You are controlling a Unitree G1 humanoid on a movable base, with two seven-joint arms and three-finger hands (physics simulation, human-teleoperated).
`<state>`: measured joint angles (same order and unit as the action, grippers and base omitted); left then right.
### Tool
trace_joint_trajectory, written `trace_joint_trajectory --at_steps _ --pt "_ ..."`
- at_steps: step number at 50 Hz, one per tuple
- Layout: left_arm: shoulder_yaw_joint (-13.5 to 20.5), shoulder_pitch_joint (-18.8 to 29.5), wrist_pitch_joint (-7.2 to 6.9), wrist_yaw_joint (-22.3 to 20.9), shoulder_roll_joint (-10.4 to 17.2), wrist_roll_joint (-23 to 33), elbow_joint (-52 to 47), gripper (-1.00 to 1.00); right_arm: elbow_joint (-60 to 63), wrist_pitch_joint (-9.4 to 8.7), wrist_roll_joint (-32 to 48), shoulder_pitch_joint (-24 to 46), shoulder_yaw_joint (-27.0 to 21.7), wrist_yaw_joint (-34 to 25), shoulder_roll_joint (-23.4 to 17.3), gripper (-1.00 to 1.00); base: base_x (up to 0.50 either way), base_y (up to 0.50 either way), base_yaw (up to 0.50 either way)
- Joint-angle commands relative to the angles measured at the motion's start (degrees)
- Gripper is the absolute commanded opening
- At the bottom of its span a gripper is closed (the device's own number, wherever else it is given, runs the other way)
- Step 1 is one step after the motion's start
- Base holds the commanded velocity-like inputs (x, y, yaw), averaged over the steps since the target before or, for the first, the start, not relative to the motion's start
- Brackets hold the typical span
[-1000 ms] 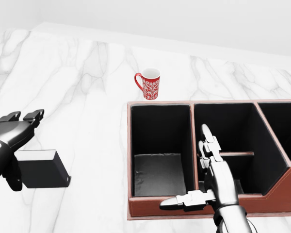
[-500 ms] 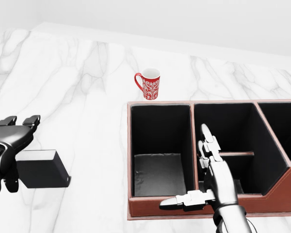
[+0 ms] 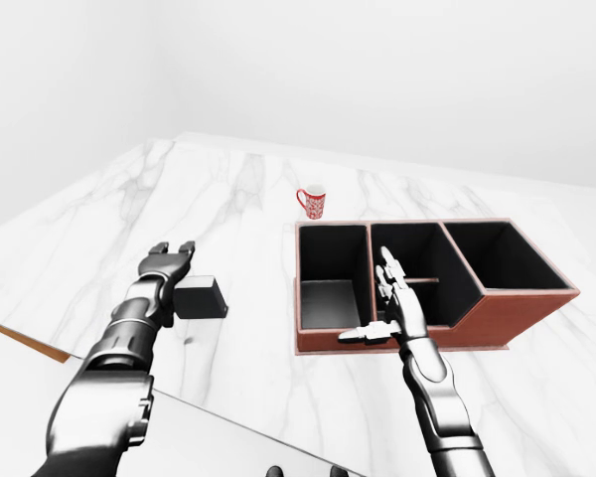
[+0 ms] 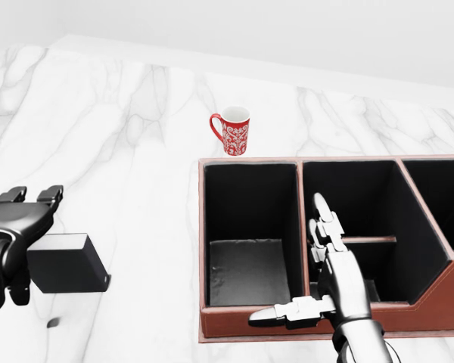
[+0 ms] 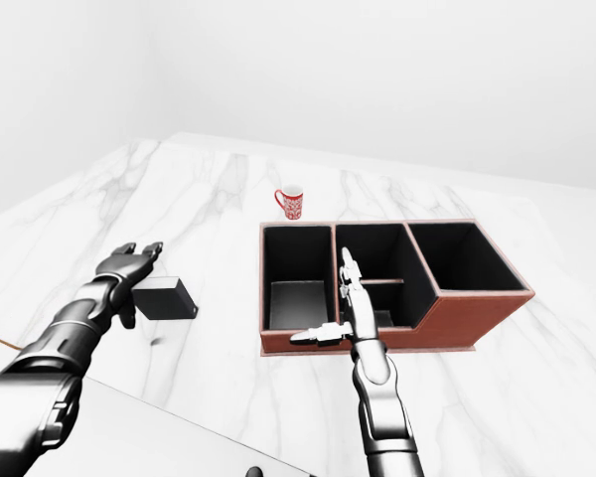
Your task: Pick up the book and place it in the right compartment of the caddy.
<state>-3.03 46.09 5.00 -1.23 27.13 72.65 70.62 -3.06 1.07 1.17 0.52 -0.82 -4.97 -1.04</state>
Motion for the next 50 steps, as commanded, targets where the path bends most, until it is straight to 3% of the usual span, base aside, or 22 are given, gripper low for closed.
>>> trace_joint_trajectory --at_steps 1,11,12,13,15,28,29,30,31,33,34,35,36,38,39,40,42,43,50 --pt "-0.4 0.1 0.00 1.8 -0.6 -0.2 1.4 1.00 0.1 -0.05 0.1 0.0 0.1 0.0 0.0 1.00 0.00 0.00 0.00" --pt "-0.6 -0.3 0.00 2.9 -1.5 -0.5 1.5 1.00 0.7 -0.44 0.1 -0.3 0.1 -0.1 0.0 1.00 0.00 0.00 0.00" --pt "-0.7 -0.3 0.00 2.9 -1.5 -0.6 1.5 1.00 -3.9 3.93 0.2 0.0 0.0 0.0 0.1 1.00 0.00 0.00 0.00" --pt "-0.7 -0.6 0.00 3.0 -1.6 -0.7 1.4 1.00 -1.5 1.54 0.1 -0.1 0.1 -0.1 0.0 1.00 0.00 0.00 0.00" --pt "-0.7 -0.8 0.00 3.2 -1.7 -0.7 1.5 1.00 0.4 -0.14 0.1 -0.3 0.1 -0.1 0.0 1.00 0.00 0.00 0.00" --pt "-1.1 -1.8 0.00 4.6 -2.1 -0.8 2.5 1.00 0.5 -0.31 0.1 -0.2 0.1 -0.2 0.0 1.00 0.00 0.00 0.00" --pt "-1.1 -1.8 0.00 4.8 -2.2 -0.9 2.6 1.00 0.1 -0.02 0.1 -0.2 0.1 -0.2 0.0 1.00 0.00 0.00 0.00" --pt "-1.1 -1.9 0.00 4.9 -2.3 -0.8 2.7 1.00 -4.4 3.93 0.2 0.1 -0.1 -0.2 0.1 1.00 0.00 0.00 0.00" --pt "-1.1 -2.0 0.00 5.0 -2.3 -0.8 2.7 1.00 -3.3 3.23 0.2 0.1 0.0 -0.1 0.1 1.00 0.00 0.00 0.00" --pt "-1.1 -2.2 0.00 5.1 -2.4 -0.9 2.8 1.00 0.0 0.08 0.1 -0.2 0.1 -0.2 0.0 1.00 0.00 0.00 0.00" --pt "-1.2 -2.3 0.00 5.2 -2.4 -0.9 2.8 1.00 0.2 -0.10 0.1 -0.2 0.1 -0.2 0.0 1.00 0.00 0.00 0.00" --pt "-1.2 -2.5 0.00 5.1 -2.4 -1.0 2.8 1.00 -3.7 3.63 0.2 0.0 0.0 -0.2 0.1 1.00 0.00 0.00 0.00" --pt "-1.2 -2.5 0.00 5.1 -2.4 -1.0 2.8 1.00 -4.1 3.93 0.2 0.1 0.0 -0.2 0.1 1.00 0.00 0.00 0.00" --pt "-1.3 -2.6 0.00 5.4 -2.5 -0.9 3.0 1.00 -3.0 3.02 0.1 -0.1 0.0 -0.2 0.0 1.00 0.00 0.00 0.00" --pt "-1.2 -2.6 0.00 5.2 -2.5 -1.0 3.0 1.00 -0.7 0.89 0.1 -0.3 0.1 -0.2 0.0 1.00 0.00 0.00 0.00" --pt "-1.1 -2.6 0.00 5.1 -2.3 -1.1 2.9 1.00 0.3 0.03 0.1 -0.4 0.2 -0.2 0.0 1.00 0.00 0.00 0.00" --pt "-1.0 -2.6 0.00 4.9 -2.2 -1.3 2.7 -0.13 0.3 -0.01 0.1 -0.4 0.1 -0.2 0.0 1.00 0.00 0.00 0.00" --pt "-1.0 -2.7 0.00 4.8 -2.2 -1.5 2.5 -1.00 0.4 -0.13 0.1 -0.4 0.1 -0.2 0.0 1.00 0.00 0.00 0.00" --pt "-1.1 -2.6 0.00 5.2 -2.0 -1.5 2.5 -1.00 0.0 0.18 0.2 -0.3 0.1 -0.2 0.0 1.00 0.00 0.00 0.00"
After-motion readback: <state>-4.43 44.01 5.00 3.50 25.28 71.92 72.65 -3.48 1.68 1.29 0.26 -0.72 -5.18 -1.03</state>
